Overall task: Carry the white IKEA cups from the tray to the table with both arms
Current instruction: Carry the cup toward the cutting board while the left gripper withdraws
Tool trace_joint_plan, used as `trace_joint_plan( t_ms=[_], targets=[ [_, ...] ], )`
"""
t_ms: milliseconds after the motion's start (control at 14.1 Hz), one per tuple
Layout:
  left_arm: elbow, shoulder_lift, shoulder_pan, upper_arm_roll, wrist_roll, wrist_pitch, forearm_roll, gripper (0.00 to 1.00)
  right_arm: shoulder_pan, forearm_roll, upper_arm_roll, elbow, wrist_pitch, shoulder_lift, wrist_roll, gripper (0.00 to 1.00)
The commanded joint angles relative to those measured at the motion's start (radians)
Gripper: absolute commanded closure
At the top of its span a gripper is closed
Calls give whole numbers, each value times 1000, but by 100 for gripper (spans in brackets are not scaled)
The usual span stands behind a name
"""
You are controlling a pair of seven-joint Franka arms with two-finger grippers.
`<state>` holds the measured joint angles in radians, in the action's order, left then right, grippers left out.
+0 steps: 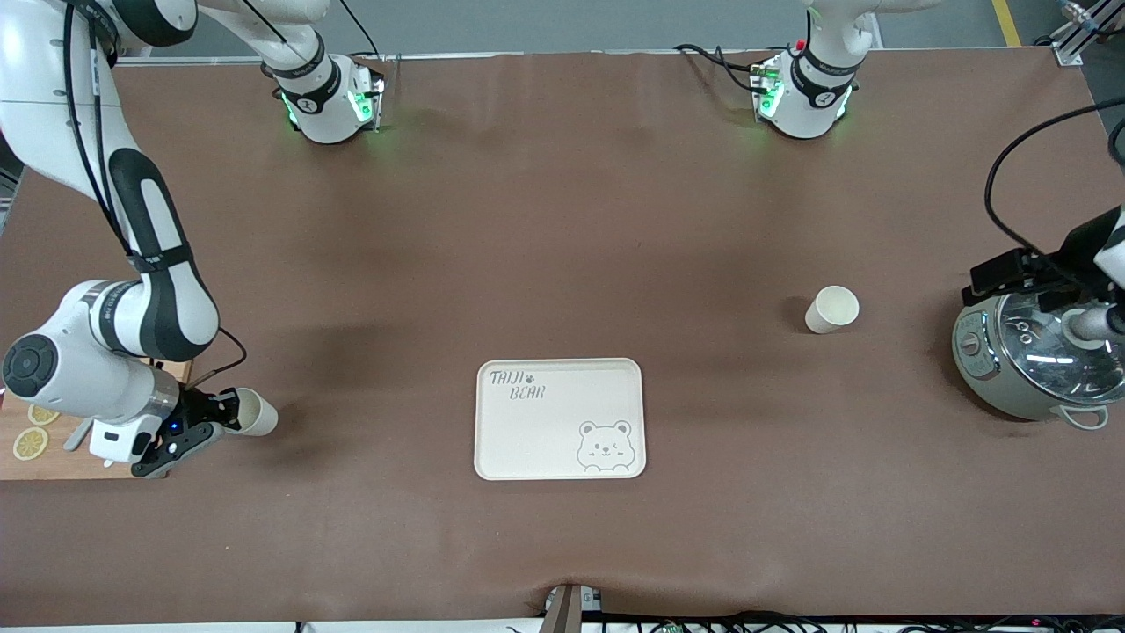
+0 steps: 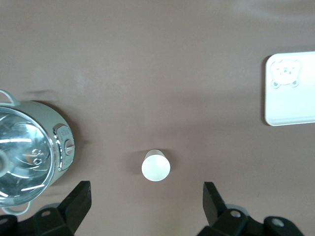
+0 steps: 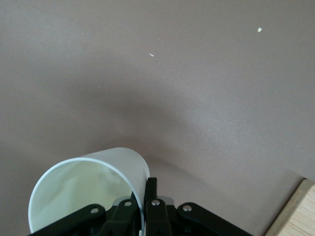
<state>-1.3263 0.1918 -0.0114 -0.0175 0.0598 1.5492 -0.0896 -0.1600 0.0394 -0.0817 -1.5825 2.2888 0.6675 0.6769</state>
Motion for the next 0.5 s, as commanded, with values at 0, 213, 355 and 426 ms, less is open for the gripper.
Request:
trace_joint_plan(
  t_ms=[0, 213, 355, 426],
  targets=[
    [-19, -81, -2, 7, -20, -41, 14, 0, -7, 14, -12, -2, 14, 4, 21, 100],
    [-36, -107, 1, 34, -12, -102, 30, 0, -7, 14, -13, -4, 15, 7, 21, 100],
    [-91, -161, 4, 36, -5, -106, 30, 0, -7, 16, -13, -36, 52, 7, 21, 100],
    [-134, -195, 2, 36, -6, -97, 30, 0, -10, 16, -15, -60, 64, 3, 21, 100]
  ],
)
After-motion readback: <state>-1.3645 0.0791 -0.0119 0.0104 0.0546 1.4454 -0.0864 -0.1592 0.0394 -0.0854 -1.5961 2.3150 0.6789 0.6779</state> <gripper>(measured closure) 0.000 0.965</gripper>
